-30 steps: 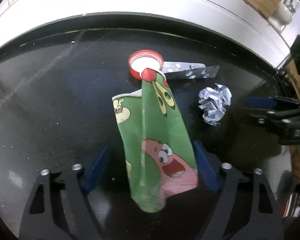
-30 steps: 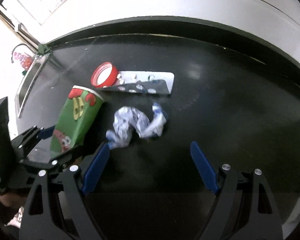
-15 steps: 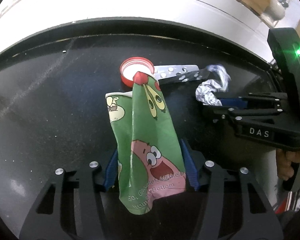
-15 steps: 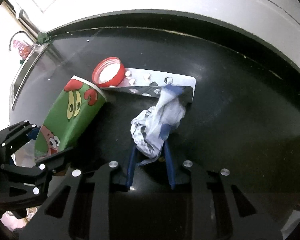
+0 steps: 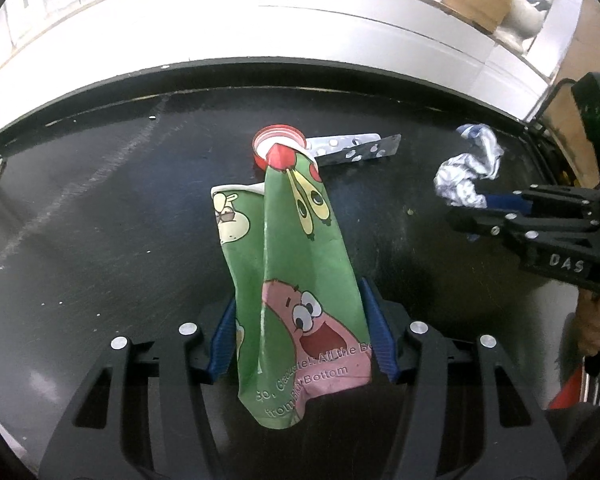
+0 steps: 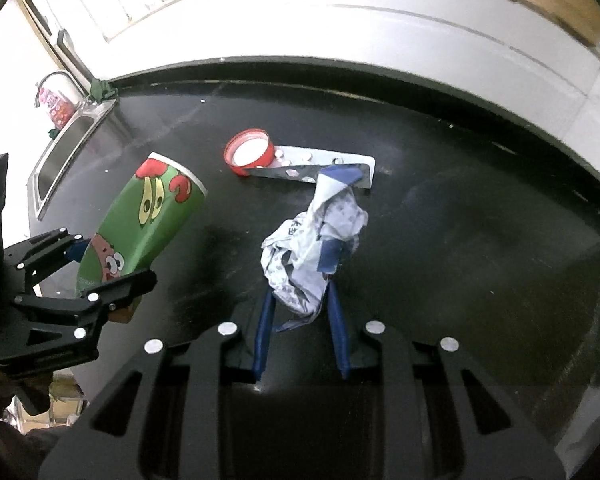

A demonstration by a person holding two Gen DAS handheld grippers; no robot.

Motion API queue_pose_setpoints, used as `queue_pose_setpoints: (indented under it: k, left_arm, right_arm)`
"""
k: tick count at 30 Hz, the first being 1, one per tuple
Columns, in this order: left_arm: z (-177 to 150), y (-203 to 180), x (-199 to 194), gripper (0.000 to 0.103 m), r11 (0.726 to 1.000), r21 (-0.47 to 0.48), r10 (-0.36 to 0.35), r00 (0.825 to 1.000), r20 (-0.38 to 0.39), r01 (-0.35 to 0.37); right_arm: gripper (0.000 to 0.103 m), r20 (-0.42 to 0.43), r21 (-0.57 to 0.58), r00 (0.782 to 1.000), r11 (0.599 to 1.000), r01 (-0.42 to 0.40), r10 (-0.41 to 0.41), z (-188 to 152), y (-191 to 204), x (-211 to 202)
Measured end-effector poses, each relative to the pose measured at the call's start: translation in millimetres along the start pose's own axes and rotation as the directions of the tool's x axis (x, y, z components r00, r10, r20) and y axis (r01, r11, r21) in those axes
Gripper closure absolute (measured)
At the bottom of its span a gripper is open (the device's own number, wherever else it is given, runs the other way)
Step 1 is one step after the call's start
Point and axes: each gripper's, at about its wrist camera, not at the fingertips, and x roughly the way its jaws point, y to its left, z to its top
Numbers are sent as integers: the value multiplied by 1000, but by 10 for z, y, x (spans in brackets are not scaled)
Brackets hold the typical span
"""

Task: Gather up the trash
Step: 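Carry drink pouch and foil toward the black bin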

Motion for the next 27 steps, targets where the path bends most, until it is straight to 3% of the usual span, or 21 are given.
queue_pose_setpoints:
  k: [13, 22, 27]
  left_arm:
    - [-127, 321, -520, 47, 998, -19, 54, 995, 86, -52]
    - [-545, 1094, -1156, 47, 971, -167, 193, 973, 128, -171]
    - [-1056, 1676, -1535, 47, 919, -288, 309, 946, 99, -270]
  right_arm:
    - [77, 77, -63, 997, 998, -9, 14, 45, 635, -397]
    - [77, 53, -238, 987, 962, -136, 153, 277, 1854, -232]
    - [77, -18, -360, 968, 902, -238, 249, 347, 2743, -38]
